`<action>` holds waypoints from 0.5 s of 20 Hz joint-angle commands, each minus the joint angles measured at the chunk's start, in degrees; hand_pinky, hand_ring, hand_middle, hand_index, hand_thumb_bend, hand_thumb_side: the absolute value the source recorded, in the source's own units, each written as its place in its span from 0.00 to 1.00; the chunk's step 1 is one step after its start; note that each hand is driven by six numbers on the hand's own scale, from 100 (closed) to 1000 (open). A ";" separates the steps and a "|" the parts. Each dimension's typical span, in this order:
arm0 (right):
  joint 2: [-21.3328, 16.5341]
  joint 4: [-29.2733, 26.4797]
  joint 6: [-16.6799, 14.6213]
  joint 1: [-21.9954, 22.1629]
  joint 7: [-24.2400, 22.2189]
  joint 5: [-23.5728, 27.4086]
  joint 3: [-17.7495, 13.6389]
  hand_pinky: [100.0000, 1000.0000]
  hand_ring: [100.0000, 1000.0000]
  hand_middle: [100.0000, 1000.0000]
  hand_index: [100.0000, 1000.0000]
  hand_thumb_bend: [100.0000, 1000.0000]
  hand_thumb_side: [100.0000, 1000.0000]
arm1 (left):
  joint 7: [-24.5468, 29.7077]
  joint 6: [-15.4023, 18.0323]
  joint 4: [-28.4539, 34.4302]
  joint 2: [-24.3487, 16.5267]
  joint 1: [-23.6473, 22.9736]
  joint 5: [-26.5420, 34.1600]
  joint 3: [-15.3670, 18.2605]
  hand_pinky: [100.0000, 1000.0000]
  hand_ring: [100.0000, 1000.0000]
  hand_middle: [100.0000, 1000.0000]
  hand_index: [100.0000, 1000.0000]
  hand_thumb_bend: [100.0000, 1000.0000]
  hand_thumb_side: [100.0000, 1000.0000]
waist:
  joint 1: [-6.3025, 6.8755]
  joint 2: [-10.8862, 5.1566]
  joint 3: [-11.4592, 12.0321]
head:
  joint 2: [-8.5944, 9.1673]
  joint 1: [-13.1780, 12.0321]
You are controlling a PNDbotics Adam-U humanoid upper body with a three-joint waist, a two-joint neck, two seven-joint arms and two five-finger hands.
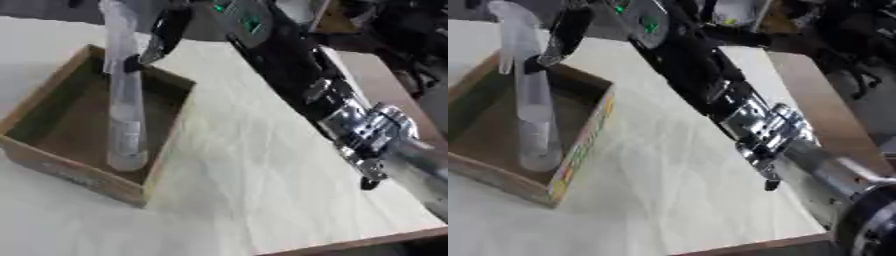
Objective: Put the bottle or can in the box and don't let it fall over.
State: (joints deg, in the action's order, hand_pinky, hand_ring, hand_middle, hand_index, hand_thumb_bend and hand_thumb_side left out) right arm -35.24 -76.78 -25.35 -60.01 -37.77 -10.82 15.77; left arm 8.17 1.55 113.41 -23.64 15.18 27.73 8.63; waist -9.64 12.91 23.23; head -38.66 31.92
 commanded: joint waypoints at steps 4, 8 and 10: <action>-3.41 -2.63 1.05 -0.28 -0.39 3.43 -1.40 0.82 0.93 0.94 0.83 0.46 0.11 | -0.06 0.10 1.19 -1.12 -0.04 -0.08 0.51 0.55 0.47 0.51 0.78 0.05 0.74 | 1.27 -1.74 -1.15 | -0.12 -0.65; -4.56 -3.25 1.94 0.11 -0.05 5.31 -2.12 0.82 0.93 0.94 0.83 0.45 0.10 | -0.11 0.14 1.19 -1.22 -0.31 0.02 0.52 0.55 0.47 0.51 0.78 0.05 0.74 | 1.69 -2.09 -2.03 | -0.06 -1.08; -4.96 -3.41 2.38 0.28 0.10 6.01 -2.42 0.82 0.93 0.93 0.83 0.44 0.10 | -0.05 0.22 1.19 -1.26 -0.40 0.05 0.49 0.56 0.47 0.51 0.78 0.05 0.74 | 1.90 -2.20 -2.29 | -0.18 -1.07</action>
State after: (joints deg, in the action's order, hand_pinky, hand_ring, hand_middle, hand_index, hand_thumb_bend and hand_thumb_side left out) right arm -38.09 -79.05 -23.35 -58.94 -37.86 -5.65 14.41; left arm 8.15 1.58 113.41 -23.64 14.57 27.74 8.69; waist -8.46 12.01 21.00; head -38.74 30.95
